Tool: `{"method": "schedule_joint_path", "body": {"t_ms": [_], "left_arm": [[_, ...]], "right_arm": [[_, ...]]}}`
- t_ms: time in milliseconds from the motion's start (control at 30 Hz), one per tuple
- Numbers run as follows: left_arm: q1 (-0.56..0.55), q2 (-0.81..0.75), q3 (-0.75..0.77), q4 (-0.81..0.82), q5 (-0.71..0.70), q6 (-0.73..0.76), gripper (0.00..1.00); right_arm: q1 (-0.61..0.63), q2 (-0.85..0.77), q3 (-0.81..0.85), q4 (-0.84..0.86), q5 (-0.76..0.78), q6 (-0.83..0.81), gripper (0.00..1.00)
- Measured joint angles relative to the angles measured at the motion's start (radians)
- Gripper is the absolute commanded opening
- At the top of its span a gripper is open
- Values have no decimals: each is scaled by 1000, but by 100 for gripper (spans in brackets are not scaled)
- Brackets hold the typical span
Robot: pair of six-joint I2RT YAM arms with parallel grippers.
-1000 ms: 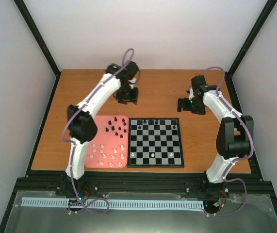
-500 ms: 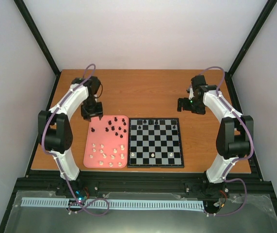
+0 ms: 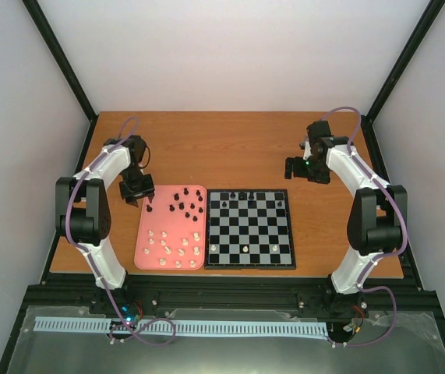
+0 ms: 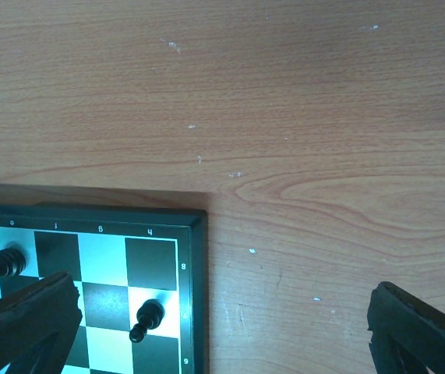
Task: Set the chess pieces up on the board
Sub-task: Pick up the chess piece from the storage box.
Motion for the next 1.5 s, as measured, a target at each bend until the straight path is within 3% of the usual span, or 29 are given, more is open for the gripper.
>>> {"method": "schedule_joint_path", "body": {"t_ms": [433, 633, 967, 1333, 1500], "left_arm": [[0, 58, -24, 60, 54, 8, 42], [0, 67, -34, 64, 60, 16, 25], [0, 88, -35, 82, 66, 19, 21], [0, 111, -24, 81, 62, 26, 2], [0, 113, -18, 78, 58, 30, 1]], "right_arm": [[0, 16, 1, 0, 0, 0, 100], [0, 19, 1, 0, 1, 0, 100], [0, 20, 1, 0, 1, 0, 100], [0, 20, 1, 0, 0, 0, 100], [0, 20, 0, 0, 1, 0, 100]]}}
